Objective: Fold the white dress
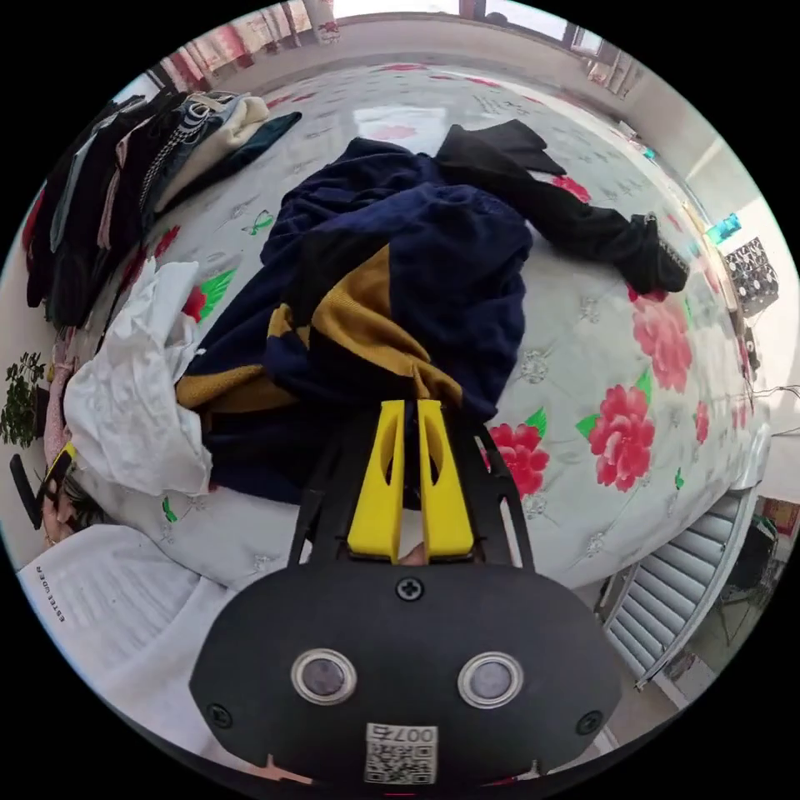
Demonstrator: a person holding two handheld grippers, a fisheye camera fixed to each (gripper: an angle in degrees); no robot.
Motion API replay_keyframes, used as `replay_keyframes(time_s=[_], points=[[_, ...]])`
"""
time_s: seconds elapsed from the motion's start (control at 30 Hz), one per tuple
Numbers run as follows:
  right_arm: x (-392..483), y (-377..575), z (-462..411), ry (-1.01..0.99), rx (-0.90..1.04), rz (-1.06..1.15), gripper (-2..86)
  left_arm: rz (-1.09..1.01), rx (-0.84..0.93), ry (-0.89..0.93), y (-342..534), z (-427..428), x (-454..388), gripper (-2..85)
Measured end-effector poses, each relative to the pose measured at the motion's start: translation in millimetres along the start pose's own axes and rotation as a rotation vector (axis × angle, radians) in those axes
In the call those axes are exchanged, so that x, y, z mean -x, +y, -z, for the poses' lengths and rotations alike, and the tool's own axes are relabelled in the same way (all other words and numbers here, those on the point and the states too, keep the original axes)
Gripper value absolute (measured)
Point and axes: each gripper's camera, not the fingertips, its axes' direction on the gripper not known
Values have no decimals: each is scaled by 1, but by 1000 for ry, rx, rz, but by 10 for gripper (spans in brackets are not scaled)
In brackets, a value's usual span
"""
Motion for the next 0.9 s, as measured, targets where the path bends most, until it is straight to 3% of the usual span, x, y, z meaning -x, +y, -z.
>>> replay_keyframes(time_s=[0.1, 0.17, 0.23, 0.3, 0.37, 0.43, 0.5, 0.57, 0.63, 0.77, 0.9], points=[[-115, 4, 65, 190, -129, -273, 19, 66, -74, -65, -20, 52, 9, -10], [-213, 41, 128, 304, -250, -627, 19, 84, -56, -99, -32, 63, 12, -9], [-248, 74, 170, 491, -321, -834, 23, 113, -22, -133, -40, 66, 11, -9], [-249, 94, 200, 534, -413, -870, 32, 161, -16, -143, -45, 69, 5, -5], [-210, 92, 211, 327, -557, -673, 44, 190, -22, -143, -49, 73, -2, 3], [-154, 67, 193, 128, -564, -433, 53, 212, -23, -152, -56, 78, -8, 12], [-74, 33, 154, -37, -488, -194, 63, 203, -12, -141, -70, 86, -18, 4], [58, -8, 81, -212, -291, 133, 80, 181, 1, -129, -83, 92, -28, -5], [157, -23, 26, -271, -134, 342, 86, 163, 6, -125, -94, 100, -41, -8], [289, -19, -53, -113, 49, 609, 85, 154, -51, -84, -111, 144, -63, -10], [299, -8, -54, 65, 38, 707, 39, 220, -185, -21, -119, 204, -65, -10]])
